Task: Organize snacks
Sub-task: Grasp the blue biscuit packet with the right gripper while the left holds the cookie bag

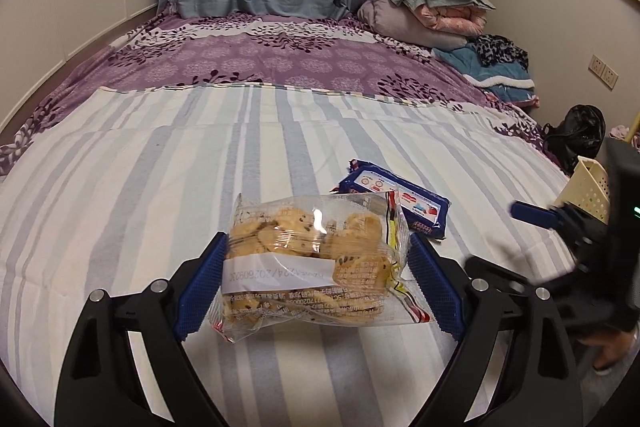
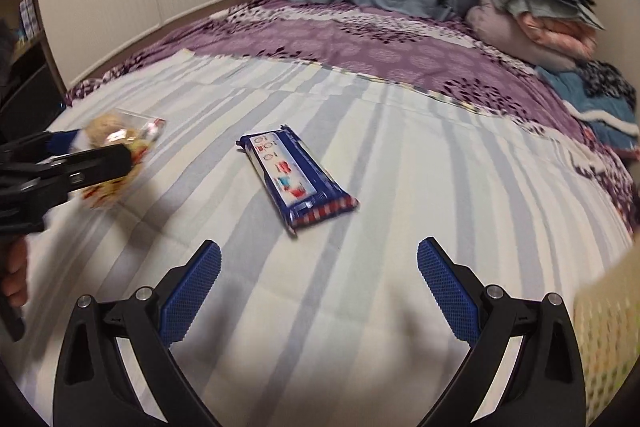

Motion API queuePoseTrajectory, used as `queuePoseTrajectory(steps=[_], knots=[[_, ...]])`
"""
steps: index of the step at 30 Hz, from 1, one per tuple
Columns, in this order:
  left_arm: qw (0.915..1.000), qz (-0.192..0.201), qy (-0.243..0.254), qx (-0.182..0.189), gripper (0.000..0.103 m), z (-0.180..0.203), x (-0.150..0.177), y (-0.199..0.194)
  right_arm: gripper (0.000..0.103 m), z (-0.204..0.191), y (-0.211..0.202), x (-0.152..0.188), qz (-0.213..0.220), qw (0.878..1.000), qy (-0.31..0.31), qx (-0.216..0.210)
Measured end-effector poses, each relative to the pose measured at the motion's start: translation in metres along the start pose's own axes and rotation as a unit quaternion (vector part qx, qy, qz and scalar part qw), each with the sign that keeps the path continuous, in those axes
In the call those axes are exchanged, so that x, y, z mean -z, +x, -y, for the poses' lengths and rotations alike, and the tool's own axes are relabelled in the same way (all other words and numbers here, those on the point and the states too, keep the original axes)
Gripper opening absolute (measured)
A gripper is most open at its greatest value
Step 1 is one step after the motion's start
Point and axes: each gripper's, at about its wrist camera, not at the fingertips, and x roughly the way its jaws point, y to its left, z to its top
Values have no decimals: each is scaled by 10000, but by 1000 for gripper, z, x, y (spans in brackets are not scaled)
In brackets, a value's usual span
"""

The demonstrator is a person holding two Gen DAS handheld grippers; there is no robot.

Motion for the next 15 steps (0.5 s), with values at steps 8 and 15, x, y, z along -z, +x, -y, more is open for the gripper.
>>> queuePoseTrajectory(steps=[8,15], knots=[[9998,77,-142,-64,90,-12,3,-14,98,-13,57,-42,-274,9990,-326,-152],[9995,25,-285,-110,90,-23,5,-11,90,-10,83,-55,-450,9985,-240,-206]])
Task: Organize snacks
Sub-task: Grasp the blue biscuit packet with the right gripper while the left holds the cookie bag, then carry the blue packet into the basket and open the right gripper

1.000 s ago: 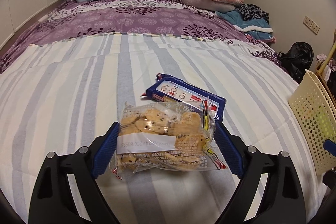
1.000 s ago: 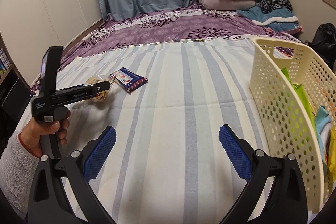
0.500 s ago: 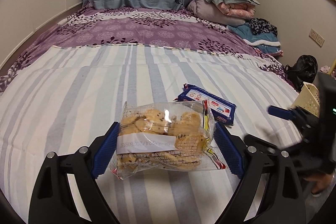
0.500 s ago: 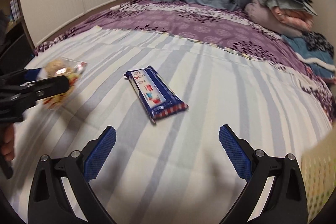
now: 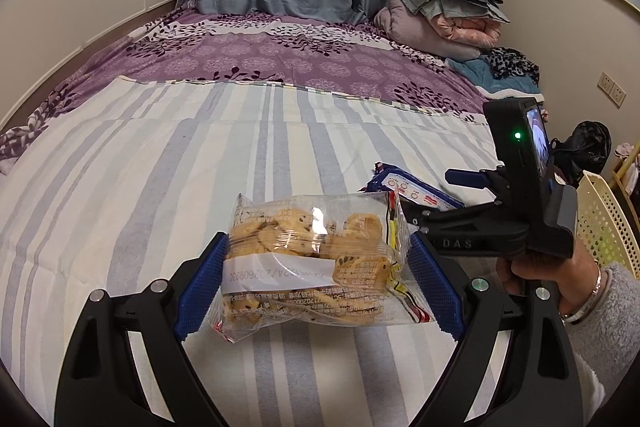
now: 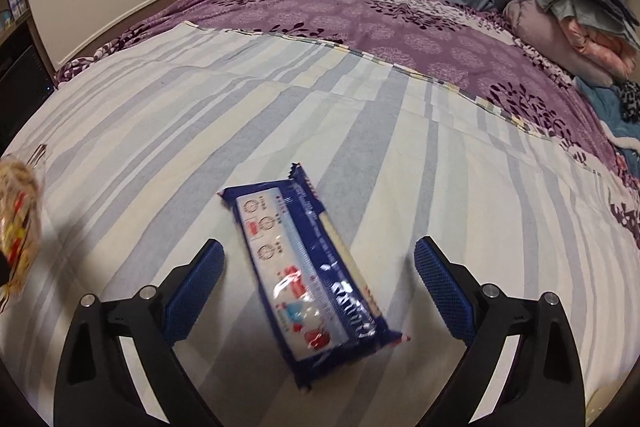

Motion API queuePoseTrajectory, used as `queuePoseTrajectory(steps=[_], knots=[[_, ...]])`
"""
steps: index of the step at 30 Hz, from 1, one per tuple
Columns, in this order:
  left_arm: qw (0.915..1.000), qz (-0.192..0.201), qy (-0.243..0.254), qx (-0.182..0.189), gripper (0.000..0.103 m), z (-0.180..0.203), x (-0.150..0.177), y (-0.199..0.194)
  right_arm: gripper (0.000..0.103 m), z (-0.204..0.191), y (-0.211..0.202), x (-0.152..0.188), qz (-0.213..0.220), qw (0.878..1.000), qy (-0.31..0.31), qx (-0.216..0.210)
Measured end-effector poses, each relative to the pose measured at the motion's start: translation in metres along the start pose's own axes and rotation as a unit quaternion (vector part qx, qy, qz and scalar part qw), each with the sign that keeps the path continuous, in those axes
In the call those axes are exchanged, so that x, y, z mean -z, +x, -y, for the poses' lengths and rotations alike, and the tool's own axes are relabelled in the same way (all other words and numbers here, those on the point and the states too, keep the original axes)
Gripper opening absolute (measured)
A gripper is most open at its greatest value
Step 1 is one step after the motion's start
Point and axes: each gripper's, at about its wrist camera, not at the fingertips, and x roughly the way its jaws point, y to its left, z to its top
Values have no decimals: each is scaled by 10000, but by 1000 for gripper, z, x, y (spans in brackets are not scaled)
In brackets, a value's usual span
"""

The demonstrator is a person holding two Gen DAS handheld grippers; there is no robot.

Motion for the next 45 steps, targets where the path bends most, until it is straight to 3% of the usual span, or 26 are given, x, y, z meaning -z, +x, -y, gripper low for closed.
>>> queuePoseTrajectory(steps=[3,12,27,45], knots=[[10000,-22,-27,-45,90,-2,1,2,77,3,6,2,-112,9998,44,-180],[10000,-30,-35,-42,90,0,0,3,46,-2,-7,11,-45,9999,2,-161],[9999,48,138,11,90,20,6,-18,45,16,-76,76,187,9968,761,-140],[9975,236,664,82,90,79,18,-67,45,41,-209,136,1309,9803,1465,-176]])
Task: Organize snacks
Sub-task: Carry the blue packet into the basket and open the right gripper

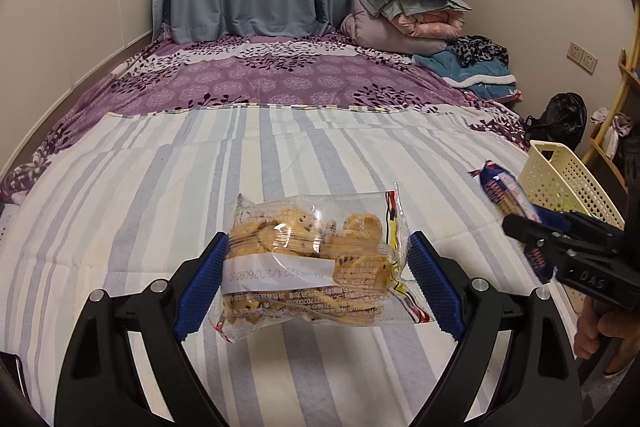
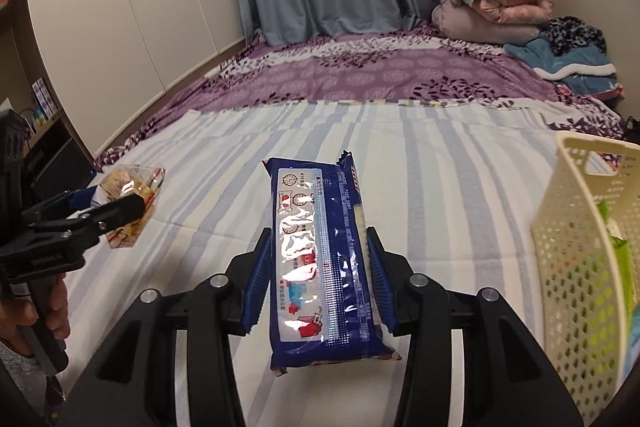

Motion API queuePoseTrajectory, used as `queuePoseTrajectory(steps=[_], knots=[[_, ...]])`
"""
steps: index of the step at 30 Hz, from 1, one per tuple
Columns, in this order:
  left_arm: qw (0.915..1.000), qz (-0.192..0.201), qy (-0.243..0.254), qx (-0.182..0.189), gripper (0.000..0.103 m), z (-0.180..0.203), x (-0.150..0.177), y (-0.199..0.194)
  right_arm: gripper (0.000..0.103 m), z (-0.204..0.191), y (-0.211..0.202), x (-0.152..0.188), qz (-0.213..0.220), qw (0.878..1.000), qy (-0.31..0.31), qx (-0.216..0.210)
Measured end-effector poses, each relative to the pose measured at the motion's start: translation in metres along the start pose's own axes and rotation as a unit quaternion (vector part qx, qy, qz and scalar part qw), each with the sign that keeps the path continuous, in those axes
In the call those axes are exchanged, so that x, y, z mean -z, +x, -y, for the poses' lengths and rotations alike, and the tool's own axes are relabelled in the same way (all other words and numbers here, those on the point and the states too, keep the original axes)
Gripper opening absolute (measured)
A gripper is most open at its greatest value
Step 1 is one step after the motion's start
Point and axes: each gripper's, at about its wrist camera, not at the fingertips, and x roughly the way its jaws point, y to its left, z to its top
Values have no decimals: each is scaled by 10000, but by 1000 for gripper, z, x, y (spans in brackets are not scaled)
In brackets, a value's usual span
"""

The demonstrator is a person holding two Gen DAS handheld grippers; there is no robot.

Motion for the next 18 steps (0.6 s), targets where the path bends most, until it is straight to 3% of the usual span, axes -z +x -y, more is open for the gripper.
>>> queuePoseTrajectory(steps=[18], knots=[[9980,156,557,258,90,63,-3,-27,45,72,-106,16,856,9919,679,645]])
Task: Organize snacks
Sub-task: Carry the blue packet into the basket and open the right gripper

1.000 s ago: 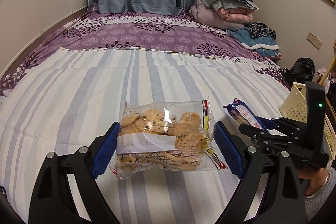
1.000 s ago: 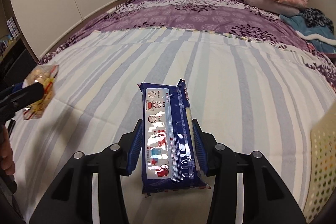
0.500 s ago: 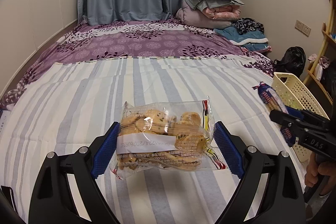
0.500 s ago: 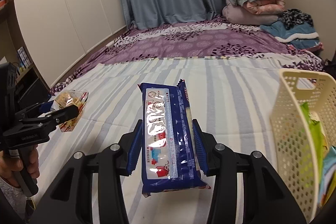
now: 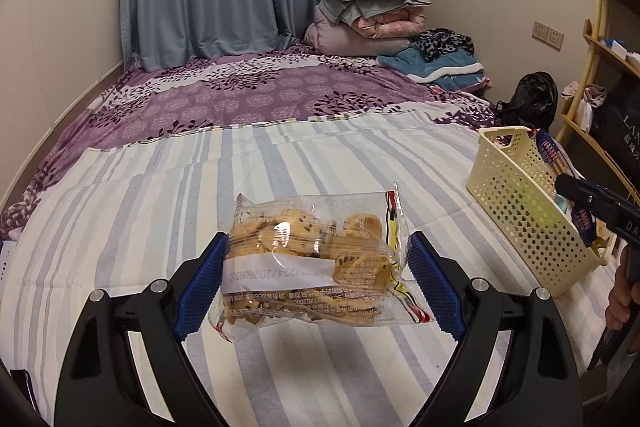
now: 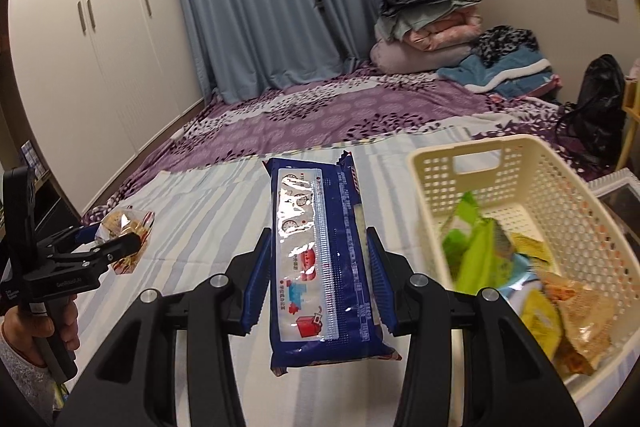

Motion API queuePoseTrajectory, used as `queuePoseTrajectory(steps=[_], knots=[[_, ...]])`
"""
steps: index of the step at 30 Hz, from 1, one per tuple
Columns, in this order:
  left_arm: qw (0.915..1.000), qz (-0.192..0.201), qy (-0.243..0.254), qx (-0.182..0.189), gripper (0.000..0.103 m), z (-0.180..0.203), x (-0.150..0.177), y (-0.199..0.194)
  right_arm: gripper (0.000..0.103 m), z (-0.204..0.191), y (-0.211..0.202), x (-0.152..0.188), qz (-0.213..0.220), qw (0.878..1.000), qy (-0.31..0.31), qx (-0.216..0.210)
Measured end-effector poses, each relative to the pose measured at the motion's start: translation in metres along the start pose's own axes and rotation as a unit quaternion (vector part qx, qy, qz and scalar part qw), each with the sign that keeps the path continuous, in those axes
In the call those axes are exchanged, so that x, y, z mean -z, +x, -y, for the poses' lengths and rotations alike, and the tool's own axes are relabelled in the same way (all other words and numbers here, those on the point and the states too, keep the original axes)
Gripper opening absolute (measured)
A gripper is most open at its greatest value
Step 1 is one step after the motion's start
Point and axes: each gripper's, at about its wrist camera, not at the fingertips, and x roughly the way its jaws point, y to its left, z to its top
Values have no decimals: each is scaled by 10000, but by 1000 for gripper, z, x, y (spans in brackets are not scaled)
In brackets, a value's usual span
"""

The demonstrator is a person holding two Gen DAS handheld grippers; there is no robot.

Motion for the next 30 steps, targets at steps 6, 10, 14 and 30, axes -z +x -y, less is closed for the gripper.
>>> queuePoseTrajectory(steps=[6,10,14,30], knots=[[9998,-20,162,122,90,17,-2,1,45,36,-22,1,182,9987,241,414],[9995,-34,224,204,90,26,-3,3,45,61,-34,1,263,9964,384,706],[9991,-37,303,278,90,36,-4,3,45,84,-41,2,303,9930,584,984],[9976,-105,532,419,90,57,-10,9,45,142,-28,12,-25,9845,969,1464]])
